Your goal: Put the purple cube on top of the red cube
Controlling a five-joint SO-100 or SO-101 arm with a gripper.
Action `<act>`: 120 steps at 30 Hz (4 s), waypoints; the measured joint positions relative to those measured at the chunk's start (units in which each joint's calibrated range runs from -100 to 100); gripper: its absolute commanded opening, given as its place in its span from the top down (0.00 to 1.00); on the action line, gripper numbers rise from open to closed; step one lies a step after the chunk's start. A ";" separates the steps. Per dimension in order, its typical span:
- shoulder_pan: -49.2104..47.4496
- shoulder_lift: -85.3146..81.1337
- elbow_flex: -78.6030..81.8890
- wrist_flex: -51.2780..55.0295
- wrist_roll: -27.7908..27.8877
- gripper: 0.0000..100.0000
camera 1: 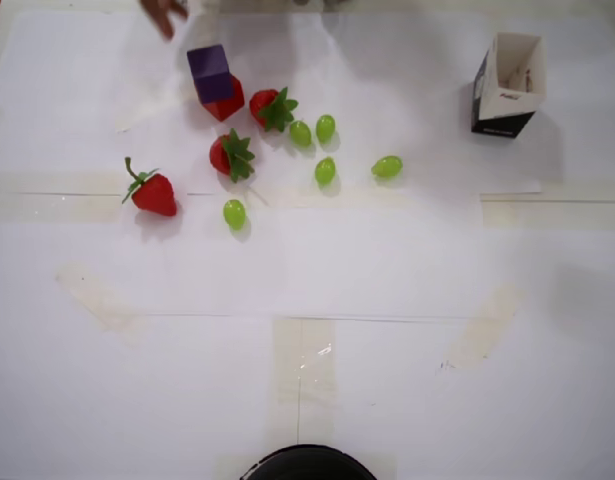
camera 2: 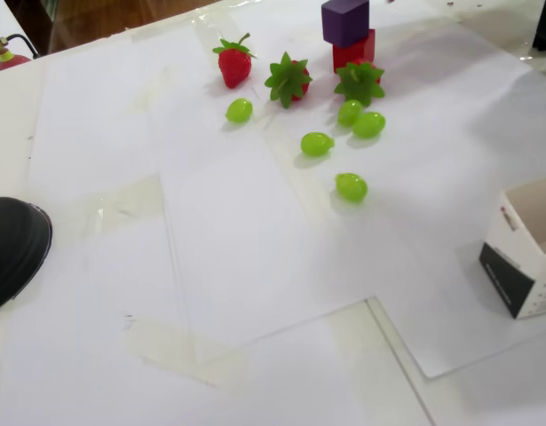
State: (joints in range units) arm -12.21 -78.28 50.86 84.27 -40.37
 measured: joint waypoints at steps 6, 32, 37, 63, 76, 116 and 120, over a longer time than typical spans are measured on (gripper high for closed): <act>-0.67 -1.27 0.09 1.66 1.12 0.94; 0.52 -1.09 0.09 4.82 1.86 0.94; 2.10 -0.91 0.09 5.38 3.27 0.95; 6.59 -0.64 10.86 -2.37 -0.98 1.00; 25.47 3.27 10.95 -6.32 2.49 1.00; 37.00 60.52 -25.70 -3.48 25.15 0.99; 36.85 65.33 -25.70 -0.79 24.27 0.90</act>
State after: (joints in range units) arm 24.64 -12.95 25.16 83.48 -16.09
